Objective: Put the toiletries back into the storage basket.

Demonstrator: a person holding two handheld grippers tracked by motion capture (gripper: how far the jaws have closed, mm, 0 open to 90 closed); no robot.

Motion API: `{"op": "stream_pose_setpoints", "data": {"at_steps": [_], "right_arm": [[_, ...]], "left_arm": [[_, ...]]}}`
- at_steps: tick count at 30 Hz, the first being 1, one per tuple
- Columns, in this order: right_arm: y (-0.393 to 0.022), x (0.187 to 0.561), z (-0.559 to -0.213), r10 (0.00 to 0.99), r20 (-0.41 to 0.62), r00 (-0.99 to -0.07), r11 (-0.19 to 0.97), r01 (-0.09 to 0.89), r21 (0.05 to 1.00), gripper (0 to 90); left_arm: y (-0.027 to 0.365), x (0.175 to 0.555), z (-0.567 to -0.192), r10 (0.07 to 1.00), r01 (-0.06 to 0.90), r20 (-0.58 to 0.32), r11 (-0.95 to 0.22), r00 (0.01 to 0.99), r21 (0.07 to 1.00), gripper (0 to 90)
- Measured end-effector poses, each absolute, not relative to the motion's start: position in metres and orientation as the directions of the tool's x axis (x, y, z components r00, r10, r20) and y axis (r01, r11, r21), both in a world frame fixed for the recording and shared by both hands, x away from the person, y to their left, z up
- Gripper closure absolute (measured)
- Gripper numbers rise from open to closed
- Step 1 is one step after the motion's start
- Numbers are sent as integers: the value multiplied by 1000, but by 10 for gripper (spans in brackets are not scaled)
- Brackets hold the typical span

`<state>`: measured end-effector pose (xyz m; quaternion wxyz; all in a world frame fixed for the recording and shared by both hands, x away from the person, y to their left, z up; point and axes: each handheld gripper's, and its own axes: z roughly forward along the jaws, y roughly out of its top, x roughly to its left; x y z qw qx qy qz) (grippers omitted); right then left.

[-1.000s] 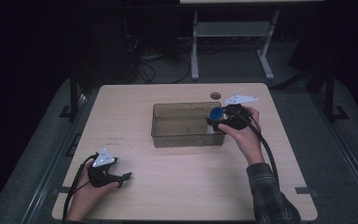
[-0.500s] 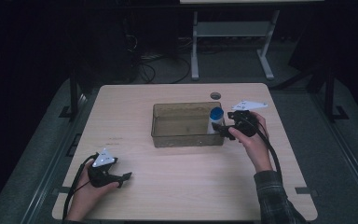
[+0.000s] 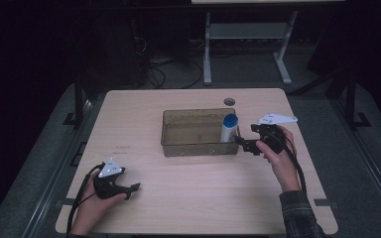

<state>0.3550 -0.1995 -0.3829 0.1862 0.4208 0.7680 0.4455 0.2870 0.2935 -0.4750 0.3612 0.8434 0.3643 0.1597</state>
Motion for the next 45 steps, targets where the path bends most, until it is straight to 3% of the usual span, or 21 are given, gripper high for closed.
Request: {"op": "stream_pose_setpoints", "data": {"at_steps": [45], "right_arm": [[-274,266,-440,877,67,-476,250,571,782,211]], "left_arm": [[293,287,-475,730,500,5,-473,683,726,131]]}}
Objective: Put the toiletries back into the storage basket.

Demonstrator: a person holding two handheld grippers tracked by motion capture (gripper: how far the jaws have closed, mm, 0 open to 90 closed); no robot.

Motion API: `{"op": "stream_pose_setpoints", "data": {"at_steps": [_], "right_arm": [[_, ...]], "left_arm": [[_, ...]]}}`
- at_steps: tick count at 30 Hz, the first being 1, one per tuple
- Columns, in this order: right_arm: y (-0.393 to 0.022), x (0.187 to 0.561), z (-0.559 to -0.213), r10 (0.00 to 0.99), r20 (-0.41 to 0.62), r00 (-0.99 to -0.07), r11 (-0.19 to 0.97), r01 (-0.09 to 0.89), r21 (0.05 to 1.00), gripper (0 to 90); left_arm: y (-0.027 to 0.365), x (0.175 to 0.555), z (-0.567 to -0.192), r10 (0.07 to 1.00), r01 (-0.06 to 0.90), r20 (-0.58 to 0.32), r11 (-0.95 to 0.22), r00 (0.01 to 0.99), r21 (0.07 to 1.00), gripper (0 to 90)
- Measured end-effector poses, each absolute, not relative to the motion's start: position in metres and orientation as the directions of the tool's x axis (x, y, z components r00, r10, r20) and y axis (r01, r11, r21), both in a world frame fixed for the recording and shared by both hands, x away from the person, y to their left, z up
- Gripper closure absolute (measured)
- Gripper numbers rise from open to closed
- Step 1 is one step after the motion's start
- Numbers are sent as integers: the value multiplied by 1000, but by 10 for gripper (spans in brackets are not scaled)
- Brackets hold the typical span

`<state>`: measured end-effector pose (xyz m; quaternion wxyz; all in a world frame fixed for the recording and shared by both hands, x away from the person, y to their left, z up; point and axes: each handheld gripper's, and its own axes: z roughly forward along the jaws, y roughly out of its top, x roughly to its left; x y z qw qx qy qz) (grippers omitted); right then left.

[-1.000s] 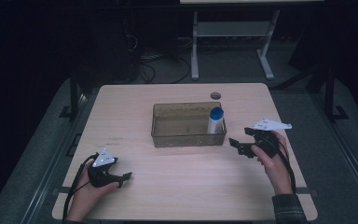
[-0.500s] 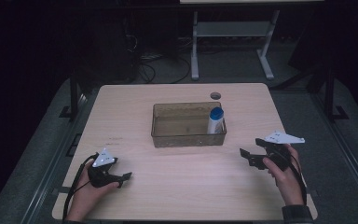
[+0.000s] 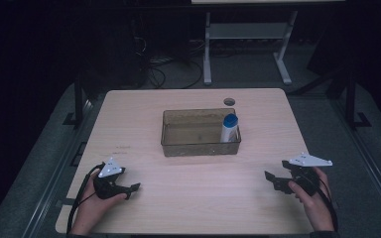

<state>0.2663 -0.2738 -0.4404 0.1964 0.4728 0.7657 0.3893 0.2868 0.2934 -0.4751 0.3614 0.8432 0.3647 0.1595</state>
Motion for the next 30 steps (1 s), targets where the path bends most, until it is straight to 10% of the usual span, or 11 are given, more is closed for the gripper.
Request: {"op": "stream_pose_setpoints", "data": {"at_steps": [30], "right_arm": [[-288,248,-475,906,-2,-423,309,660,685,189]], "left_arm": [[293,287,-475,730,500,5,-472,683,726,131]]}}
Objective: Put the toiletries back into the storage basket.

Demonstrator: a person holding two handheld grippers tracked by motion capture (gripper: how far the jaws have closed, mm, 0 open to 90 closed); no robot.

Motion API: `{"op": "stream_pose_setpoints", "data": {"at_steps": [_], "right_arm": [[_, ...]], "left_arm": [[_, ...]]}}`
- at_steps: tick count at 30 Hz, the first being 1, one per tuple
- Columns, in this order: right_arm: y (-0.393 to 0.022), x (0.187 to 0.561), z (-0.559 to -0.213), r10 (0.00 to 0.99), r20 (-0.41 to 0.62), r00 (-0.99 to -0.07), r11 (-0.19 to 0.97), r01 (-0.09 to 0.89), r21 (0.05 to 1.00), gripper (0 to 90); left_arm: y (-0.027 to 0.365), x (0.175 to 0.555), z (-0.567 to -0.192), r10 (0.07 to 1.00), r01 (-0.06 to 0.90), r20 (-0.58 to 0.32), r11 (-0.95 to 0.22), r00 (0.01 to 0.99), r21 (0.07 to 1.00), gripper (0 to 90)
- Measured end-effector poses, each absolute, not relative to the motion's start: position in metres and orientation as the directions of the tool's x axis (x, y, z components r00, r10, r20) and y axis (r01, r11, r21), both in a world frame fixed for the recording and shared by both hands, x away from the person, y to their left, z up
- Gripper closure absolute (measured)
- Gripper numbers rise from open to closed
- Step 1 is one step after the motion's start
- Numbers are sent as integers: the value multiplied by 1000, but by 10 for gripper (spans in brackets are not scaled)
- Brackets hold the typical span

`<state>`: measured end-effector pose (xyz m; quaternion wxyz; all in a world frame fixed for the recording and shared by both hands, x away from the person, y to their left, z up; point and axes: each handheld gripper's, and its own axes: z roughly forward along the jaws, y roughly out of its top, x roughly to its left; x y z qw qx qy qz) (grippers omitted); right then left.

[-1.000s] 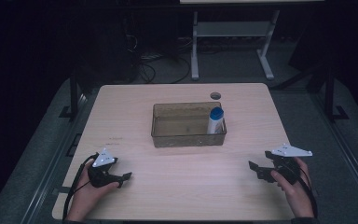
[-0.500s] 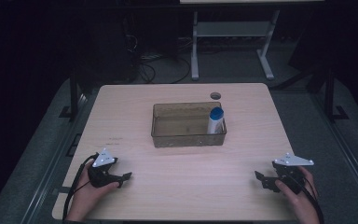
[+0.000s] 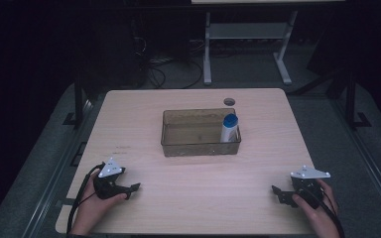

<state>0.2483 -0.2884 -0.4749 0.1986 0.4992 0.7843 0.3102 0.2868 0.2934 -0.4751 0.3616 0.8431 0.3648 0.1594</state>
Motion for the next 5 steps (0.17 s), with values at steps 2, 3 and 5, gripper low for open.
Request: {"op": "stream_pose_setpoints", "data": {"at_steps": [2,3,5], "right_arm": [[-289,248,-476,908,8,-419,300,662,687,182],[-290,248,-476,908,10,-419,298,662,688,177],[-291,249,-477,910,26,-414,283,664,692,160]], "left_arm": [[293,287,-475,732,500,5,-472,682,726,130],[293,287,-475,732,500,5,-472,682,726,130],[294,287,-475,733,502,6,-472,680,725,130]]}}
